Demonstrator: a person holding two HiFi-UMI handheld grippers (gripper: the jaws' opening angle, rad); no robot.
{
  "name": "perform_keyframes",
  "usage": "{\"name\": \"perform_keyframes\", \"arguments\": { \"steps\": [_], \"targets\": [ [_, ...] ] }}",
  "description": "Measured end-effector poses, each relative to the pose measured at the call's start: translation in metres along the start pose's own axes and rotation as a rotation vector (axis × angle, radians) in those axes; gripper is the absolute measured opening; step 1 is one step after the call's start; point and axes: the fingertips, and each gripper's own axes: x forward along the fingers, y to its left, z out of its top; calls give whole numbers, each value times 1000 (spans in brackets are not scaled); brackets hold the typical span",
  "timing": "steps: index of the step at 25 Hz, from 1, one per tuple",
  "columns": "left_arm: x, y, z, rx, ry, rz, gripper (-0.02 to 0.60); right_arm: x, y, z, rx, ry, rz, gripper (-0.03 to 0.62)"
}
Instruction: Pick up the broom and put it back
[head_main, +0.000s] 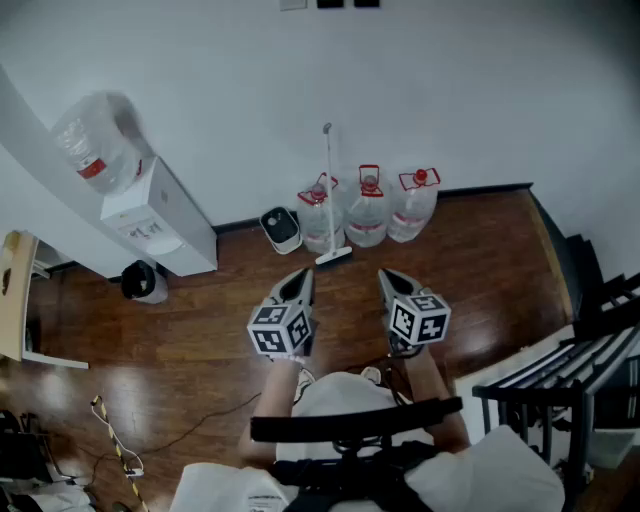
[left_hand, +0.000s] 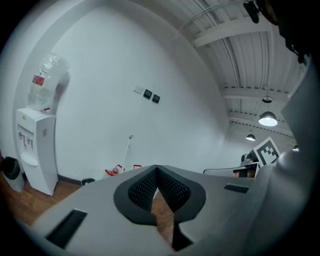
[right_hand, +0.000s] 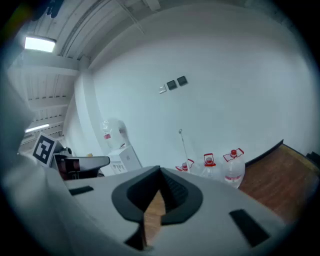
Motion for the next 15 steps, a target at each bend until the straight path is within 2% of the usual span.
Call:
{"name": "perform_keyframes", "arguments": {
  "steps": [7, 15],
  "targets": [
    [18, -20, -5, 2, -1, 21, -12, -11, -28, 5, 5, -15, 27, 9],
    [43, -56, -18, 16, -4, 43, -12, -24, -83, -2, 60, -24, 34, 9]
  ]
}}
